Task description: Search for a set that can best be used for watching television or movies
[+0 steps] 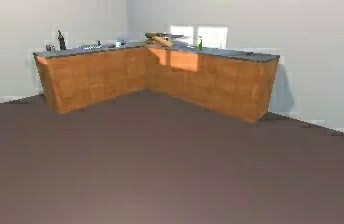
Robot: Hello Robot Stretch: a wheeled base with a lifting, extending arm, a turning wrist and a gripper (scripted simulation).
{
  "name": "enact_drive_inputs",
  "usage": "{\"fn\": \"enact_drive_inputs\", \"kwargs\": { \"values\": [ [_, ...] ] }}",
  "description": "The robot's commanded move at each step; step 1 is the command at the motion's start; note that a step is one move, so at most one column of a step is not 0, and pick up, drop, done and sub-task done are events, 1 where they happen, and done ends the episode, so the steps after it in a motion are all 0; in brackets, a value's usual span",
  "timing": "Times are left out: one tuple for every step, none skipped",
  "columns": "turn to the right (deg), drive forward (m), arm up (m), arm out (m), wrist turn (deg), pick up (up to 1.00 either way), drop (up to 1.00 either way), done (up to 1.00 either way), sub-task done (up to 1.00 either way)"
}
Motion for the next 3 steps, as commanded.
{"fn": "enact_drive_inputs", "kwargs": {
  "values": [
    [42.0,0.00,0.00,0.00,0.0,0.00,0.00,0.00,0.00],
    [0.0,0.05,0.00,0.00,0.0,0.00,0.00,0.00,0.00],
    [-45.0,0.00,0.00,0.00,0.0,0.00,0.00,0.00,0.00]
  ]
}}
